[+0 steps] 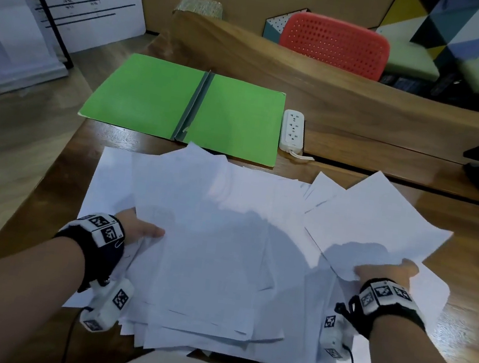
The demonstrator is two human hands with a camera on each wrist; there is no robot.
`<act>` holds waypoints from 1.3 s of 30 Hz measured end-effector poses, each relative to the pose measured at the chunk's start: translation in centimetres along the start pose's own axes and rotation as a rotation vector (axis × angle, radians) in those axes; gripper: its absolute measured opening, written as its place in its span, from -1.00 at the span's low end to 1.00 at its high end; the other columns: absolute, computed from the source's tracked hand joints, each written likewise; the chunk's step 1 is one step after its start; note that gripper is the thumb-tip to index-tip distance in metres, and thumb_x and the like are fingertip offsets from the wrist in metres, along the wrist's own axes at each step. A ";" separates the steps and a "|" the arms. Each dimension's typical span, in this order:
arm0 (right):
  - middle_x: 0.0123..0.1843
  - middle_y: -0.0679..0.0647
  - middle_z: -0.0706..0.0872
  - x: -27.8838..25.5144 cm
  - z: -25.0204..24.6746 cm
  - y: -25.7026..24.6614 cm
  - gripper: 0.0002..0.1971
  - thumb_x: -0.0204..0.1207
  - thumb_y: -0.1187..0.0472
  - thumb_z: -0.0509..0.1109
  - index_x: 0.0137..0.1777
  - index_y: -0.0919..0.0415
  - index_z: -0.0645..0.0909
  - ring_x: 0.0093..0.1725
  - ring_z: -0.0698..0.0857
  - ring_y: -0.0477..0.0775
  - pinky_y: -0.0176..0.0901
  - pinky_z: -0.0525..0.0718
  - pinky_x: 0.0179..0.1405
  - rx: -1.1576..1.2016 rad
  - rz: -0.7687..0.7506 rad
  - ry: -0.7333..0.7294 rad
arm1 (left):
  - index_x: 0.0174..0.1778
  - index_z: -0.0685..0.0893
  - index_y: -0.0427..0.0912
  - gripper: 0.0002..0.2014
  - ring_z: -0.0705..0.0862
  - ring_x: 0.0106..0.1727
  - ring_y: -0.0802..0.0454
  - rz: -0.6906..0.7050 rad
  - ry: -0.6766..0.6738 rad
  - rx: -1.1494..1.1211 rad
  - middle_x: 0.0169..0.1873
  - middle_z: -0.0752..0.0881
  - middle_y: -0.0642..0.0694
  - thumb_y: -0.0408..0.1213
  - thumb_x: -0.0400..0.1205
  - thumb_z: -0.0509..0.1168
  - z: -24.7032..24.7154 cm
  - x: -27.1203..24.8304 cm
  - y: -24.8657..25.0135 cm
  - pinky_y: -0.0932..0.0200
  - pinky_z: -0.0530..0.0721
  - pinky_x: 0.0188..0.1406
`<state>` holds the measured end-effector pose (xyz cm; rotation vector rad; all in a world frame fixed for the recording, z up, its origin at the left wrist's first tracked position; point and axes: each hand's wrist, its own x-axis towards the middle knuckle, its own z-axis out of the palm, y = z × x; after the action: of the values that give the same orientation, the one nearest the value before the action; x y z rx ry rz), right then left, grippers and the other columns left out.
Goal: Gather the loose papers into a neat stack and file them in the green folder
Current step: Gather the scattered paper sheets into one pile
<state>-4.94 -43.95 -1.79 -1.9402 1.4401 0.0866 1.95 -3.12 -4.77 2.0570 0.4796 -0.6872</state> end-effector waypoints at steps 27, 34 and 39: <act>0.19 0.41 0.71 -4.3 1.9 -1.6 -0.66 0.46 0.36 0.37 0.22 0.46 0.62 0.16 0.69 0.38 0.16 0.64 0.23 -0.115 -0.274 -0.256 | 0.32 0.56 -0.31 -0.47 0.59 0.31 -0.27 -0.061 -0.005 0.000 0.30 0.64 -0.31 -0.34 0.43 0.50 0.1 0.2 -0.4 -0.02 0.49 0.32; 0.16 0.34 0.68 -5.1 -5.4 -7.8 -0.70 0.52 0.27 0.34 0.25 0.26 0.58 0.25 0.65 0.37 -0.10 0.47 0.03 0.301 -0.447 0.213 | 0.34 0.53 -0.34 -0.47 0.56 0.35 -0.27 -0.078 0.013 0.016 0.34 0.61 -0.30 -0.32 0.46 0.47 0.1 -0.4 0.2 0.07 0.44 0.23; 0.24 0.18 0.72 -8.5 -6.0 -10.1 -0.60 0.49 0.22 0.37 0.34 0.26 0.56 0.15 0.70 0.11 -0.20 0.59 0.07 0.657 -0.511 0.258 | 0.30 0.55 -0.33 -0.49 0.61 0.21 -0.22 -0.083 0.034 0.052 0.26 0.65 -0.31 -0.34 0.44 0.48 0.1 -0.5 0.2 0.09 0.47 0.12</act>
<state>-1.54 -39.16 11.42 -1.7173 0.9058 -0.7943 1.67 -3.37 -4.41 2.1096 0.5745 -0.7217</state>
